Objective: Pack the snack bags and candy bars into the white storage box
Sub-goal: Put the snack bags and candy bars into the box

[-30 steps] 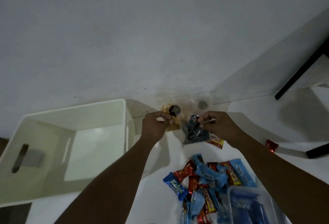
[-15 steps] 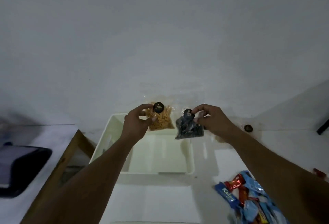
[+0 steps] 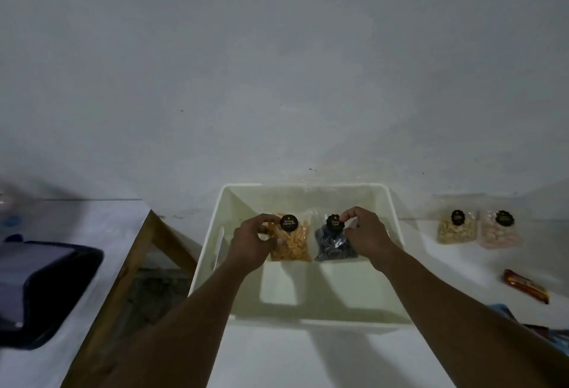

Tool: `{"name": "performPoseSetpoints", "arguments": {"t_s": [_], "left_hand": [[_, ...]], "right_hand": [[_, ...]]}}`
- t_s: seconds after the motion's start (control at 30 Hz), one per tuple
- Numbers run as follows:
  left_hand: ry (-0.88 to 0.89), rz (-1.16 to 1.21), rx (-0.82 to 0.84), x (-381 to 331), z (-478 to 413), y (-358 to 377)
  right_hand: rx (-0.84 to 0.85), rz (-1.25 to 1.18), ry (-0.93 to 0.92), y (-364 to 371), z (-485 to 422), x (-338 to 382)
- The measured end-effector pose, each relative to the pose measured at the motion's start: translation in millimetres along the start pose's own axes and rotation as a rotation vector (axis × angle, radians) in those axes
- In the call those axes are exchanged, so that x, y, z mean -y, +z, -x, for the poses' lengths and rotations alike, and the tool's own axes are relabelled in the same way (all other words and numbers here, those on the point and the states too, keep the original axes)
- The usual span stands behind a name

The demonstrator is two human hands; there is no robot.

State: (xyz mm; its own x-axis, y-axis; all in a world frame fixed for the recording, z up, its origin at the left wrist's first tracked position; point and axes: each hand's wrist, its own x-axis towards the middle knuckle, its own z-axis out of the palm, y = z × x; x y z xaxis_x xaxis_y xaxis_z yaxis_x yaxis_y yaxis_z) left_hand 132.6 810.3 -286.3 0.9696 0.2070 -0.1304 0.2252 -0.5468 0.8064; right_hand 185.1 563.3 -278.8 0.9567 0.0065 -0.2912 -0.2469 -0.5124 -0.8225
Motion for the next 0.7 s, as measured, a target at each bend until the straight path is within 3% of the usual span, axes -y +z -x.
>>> {"name": "performPoseSetpoints", "arguments": {"t_s": [0.33, 0.7], "left_hand": [[-0.077, -0.036, 0.106, 22, -32, 62], [-0.013, -0.091, 0.129, -53, 10, 34]], "right_hand": [[-0.046, -0.040, 0.193, 15, -40, -41], [0.051, -0.059, 0.046, -51, 22, 15]]}}
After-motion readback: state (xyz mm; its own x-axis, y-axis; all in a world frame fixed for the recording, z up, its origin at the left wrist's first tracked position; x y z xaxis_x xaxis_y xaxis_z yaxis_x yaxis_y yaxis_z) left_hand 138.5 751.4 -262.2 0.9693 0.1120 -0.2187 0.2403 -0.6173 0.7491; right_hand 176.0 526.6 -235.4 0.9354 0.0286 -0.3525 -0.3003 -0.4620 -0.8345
